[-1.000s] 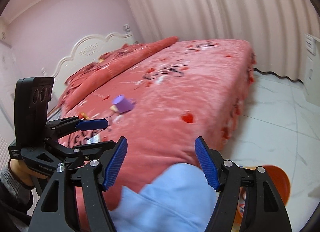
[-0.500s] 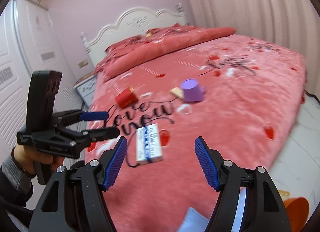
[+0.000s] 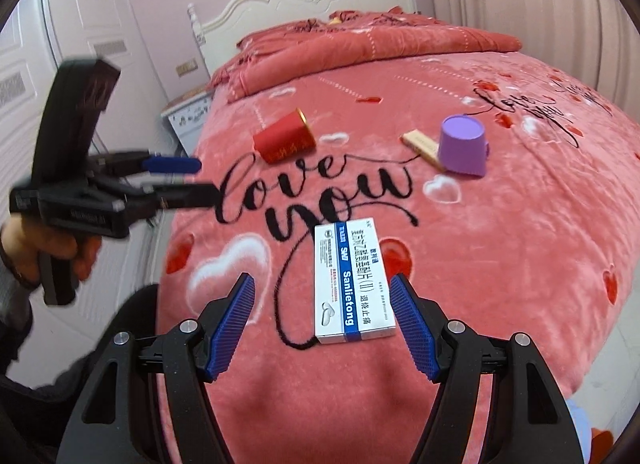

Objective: Collect trash
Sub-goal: 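Move both open tools back over the bed, then grasp the red paper cup with the left tool while the right tool grasps the Sanlietong box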

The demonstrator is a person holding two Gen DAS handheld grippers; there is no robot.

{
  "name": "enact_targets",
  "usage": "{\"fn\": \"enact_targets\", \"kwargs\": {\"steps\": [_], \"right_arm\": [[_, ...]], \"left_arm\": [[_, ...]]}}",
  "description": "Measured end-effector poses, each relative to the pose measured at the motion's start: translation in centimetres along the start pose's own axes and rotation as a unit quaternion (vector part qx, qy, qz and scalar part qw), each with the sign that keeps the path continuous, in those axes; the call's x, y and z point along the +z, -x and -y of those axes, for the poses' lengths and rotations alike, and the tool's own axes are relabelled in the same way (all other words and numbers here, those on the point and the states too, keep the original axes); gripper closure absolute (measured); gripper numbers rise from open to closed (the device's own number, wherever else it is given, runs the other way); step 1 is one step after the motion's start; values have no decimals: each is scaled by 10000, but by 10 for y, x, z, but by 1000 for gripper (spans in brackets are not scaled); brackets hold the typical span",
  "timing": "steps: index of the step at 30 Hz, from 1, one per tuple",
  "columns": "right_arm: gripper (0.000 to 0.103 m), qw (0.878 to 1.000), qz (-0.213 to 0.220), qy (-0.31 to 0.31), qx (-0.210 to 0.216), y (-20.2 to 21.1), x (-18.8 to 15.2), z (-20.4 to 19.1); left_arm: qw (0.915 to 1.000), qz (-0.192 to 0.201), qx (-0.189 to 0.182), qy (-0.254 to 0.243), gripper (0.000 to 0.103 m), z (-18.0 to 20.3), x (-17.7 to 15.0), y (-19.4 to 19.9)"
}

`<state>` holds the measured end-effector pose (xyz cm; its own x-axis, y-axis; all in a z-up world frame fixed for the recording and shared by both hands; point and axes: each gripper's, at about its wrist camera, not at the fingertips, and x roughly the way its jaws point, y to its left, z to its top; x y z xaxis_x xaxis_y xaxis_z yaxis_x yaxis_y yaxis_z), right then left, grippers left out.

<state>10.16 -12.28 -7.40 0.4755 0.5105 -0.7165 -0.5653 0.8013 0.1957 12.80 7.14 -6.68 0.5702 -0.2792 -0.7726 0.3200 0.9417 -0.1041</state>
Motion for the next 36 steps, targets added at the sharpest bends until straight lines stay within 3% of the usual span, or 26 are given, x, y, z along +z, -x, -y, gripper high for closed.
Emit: {"fn": "enact_targets", "kwargs": {"steps": [14, 16, 18, 24, 31, 36], "right_arm": [[33, 9971, -695, 113, -305, -70, -11, 18], [45, 9964, -805, 123, -243, -77, -12, 16], [46, 9961, -824, 218, -241, -81, -10, 13], [46, 9973, -689, 261, -74, -98, 21, 9], [46, 9986, -471, 260, -12, -122, 68, 14], [46, 9984, -465, 313, 51, -138, 84, 17]], "left_arm": [[9985, -140, -249, -471, 17, -42, 18, -34], [9982, -154, -228, -524, 17, -52, 23, -39], [9983, -155, -228, -514, 17, -63, 29, -43], [9972, -125, -260, -696, 17, -94, 48, -56], [9945, -192, -565, -856, 17, -121, 65, -85], [9928, -334, -785, -837, 17, -136, 71, -110]]}}
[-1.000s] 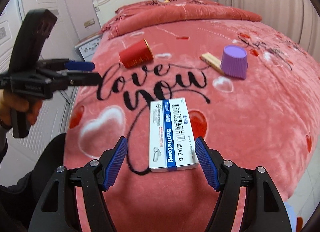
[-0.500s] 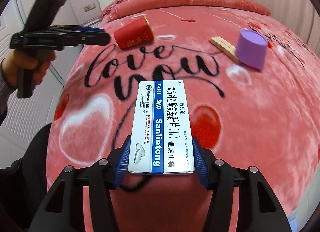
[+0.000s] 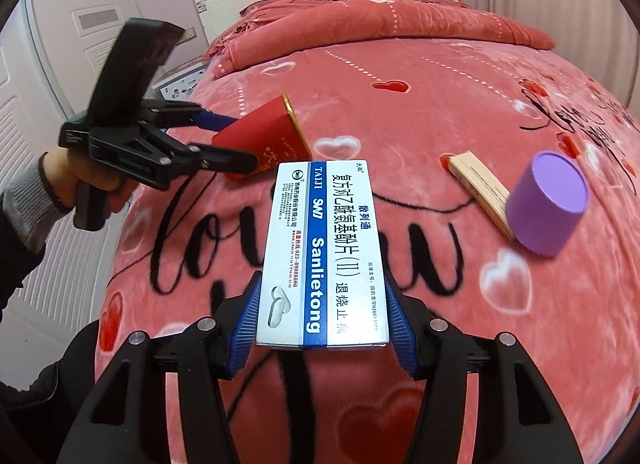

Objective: Collect trash
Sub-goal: 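Grasp the red paper cup with the left tool while the right tool grasps the Sanlietong box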

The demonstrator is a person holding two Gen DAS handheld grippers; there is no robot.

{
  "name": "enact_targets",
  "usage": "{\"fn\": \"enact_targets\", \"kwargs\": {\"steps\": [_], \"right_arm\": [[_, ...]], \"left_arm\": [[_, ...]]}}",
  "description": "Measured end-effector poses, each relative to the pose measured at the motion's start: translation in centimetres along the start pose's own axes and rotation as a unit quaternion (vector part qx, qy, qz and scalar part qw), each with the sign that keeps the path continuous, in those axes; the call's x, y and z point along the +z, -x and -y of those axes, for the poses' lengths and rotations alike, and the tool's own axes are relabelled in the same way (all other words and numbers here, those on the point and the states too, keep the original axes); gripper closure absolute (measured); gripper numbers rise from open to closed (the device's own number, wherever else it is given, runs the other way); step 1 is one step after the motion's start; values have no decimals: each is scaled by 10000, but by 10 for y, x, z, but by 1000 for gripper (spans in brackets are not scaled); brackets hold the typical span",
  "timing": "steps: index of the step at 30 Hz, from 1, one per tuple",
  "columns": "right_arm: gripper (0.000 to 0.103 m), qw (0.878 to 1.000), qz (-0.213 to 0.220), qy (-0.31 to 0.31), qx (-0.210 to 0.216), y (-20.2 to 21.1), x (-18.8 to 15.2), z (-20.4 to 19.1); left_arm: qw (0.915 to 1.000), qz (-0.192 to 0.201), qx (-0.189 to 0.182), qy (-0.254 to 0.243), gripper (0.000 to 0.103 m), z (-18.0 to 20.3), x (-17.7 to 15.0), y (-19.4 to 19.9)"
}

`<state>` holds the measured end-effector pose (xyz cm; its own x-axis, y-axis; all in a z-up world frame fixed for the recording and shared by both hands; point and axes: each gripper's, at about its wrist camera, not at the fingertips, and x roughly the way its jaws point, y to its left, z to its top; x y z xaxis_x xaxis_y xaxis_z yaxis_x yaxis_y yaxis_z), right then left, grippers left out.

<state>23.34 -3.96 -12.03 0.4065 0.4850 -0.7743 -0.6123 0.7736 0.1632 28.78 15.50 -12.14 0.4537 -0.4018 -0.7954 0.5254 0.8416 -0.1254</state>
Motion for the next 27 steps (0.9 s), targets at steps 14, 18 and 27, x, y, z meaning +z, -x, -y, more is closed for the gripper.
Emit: {"fn": "enact_targets", "kwargs": {"steps": [14, 18, 27], "right_arm": [[46, 9997, 37, -212, 117, 4, -5, 13], [46, 9997, 127, -179, 129, 23, -9, 12], [46, 9989, 402, -172, 179, 92, -39, 2]], "left_arm": [[9997, -172, -130, 153, 44, 9, -1, -3], [9995, -253, -133, 96, 44, 37, -6, 11], [9998, -185, -40, 59, 44, 117, -29, 53]]}}
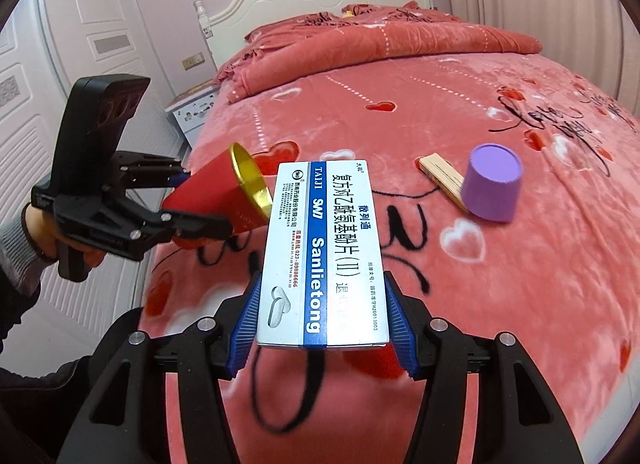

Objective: Collect trash
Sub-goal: 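Grasp the red paper cup with the left tool while the right tool grasps the Sanlietong box, then carry the red cup and Sanlietong box over to the orange bucket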

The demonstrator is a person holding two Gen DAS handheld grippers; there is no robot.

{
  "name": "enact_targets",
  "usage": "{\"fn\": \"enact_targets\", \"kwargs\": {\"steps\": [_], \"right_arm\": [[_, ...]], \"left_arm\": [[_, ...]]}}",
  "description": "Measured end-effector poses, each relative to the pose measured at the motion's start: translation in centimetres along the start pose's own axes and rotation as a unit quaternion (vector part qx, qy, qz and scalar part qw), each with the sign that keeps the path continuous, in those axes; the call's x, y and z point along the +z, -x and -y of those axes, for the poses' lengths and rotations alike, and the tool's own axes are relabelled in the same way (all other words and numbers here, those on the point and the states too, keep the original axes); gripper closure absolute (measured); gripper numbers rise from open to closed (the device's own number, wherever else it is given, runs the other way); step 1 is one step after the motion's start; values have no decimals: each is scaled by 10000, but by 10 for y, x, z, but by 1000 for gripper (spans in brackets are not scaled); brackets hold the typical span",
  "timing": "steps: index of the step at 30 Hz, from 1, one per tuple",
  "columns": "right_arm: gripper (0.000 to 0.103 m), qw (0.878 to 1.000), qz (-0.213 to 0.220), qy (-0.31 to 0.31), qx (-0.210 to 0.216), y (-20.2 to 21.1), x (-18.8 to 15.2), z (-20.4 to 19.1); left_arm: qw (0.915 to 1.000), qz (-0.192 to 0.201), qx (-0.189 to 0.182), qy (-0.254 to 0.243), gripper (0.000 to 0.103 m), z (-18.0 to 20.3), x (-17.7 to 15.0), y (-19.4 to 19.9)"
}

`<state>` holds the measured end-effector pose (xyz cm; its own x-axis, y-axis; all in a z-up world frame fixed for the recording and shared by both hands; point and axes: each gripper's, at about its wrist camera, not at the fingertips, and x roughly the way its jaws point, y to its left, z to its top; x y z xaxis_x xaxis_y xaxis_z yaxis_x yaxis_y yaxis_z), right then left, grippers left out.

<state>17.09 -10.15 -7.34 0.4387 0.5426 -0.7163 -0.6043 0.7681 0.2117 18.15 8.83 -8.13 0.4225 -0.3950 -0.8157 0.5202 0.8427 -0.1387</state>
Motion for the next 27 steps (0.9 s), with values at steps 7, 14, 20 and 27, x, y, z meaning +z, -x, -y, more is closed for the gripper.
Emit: {"fn": "enact_targets", "kwargs": {"steps": [7, 14, 20, 27], "right_arm": [[46, 9998, 172, -9, -48, 62, -41, -6], [46, 9963, 551, -469, -460, 133, -85, 23], [46, 9850, 890, -1063, -1023, 199, -131, 67], [46, 9567, 1195, -1947, -1804, 275, -201, 132]], "left_arm": [[9999, 123, -98, -36, 44, 66, -9, 19], [9965, 116, -432, -704, 44, 147, 14, 6], [9862, 68, -843, -1421, 44, 221, 47, -25], [9650, -113, -1384, -2226, 43, 315, 85, -76]]}}
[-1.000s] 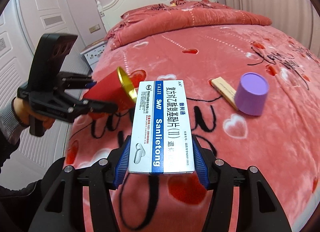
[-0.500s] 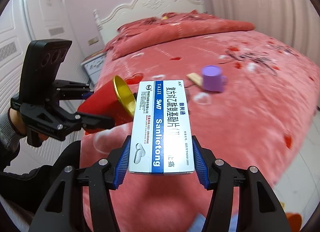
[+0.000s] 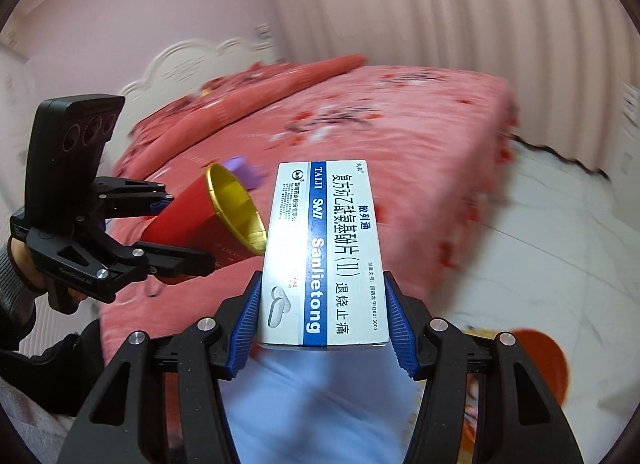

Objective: Collect trash
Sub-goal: 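Carry the red cup and Sanlietong box over to the orange bucket, then open both tools to drop the cup and box into the bucket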

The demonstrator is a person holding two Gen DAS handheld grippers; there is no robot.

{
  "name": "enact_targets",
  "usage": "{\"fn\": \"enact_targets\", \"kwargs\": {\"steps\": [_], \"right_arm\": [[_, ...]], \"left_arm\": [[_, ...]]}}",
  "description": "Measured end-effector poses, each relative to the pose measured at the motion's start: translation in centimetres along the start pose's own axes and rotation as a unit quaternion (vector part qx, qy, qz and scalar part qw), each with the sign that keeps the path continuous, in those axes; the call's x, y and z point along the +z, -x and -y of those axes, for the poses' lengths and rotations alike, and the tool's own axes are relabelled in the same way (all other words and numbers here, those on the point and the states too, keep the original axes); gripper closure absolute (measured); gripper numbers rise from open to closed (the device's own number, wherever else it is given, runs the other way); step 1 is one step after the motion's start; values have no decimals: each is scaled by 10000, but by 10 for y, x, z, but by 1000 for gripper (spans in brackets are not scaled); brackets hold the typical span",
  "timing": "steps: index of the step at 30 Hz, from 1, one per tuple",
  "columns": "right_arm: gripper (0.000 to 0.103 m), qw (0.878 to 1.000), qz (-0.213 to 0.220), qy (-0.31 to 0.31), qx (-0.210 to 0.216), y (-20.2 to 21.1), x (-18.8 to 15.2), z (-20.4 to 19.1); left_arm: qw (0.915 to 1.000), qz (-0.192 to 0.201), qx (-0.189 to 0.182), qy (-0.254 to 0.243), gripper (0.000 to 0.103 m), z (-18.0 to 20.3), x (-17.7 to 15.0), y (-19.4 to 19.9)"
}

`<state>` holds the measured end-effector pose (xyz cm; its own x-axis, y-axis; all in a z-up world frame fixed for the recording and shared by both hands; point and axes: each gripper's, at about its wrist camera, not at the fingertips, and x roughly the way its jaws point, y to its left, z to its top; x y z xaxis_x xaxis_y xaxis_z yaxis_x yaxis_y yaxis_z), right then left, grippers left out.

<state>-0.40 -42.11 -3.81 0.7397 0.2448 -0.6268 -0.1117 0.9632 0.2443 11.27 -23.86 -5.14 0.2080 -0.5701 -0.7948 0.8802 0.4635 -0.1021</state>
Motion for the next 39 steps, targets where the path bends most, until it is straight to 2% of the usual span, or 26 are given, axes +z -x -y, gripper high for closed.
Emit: {"fn": "enact_targets", "kwargs": {"steps": [6, 10, 15, 21, 27, 29, 32, 39], "right_arm": [[46, 9956, 121, -652, -669, 39, -23, 78], [46, 9881, 170, -1051, -1110, 64, -42, 126], [46, 9787, 171, -1461, -1430, 81, -67, 169], [46, 9704, 75, -1876, -1519, 85, -95, 211], [46, 9670, 15, -2023, -1550, 72, -100, 231], [44, 9644, -24, -2112, -1590, 63, -98, 237], [41, 9614, -79, -2273, -1548, 54, -100, 241], [40, 9621, -124, -2283, -1486, 49, -103, 237]], "left_arm": [[9975, -180, -507, -461, 43, 39, 43, -58], [9934, -351, -825, -716, 43, 64, 66, -99], [9879, -583, -1090, -936, 43, 89, 82, -139], [9833, -862, -1245, -1008, 43, 106, 91, -178], [9819, -1054, -1223, -991, 41, 111, 97, -205], [9833, -1049, -1122, -980, 38, 112, 101, -212], [9854, -1014, -1008, -927, 28, 114, 103, -216], [9843, -1145, -969, -933, 27, 119, 100, -218]]}}
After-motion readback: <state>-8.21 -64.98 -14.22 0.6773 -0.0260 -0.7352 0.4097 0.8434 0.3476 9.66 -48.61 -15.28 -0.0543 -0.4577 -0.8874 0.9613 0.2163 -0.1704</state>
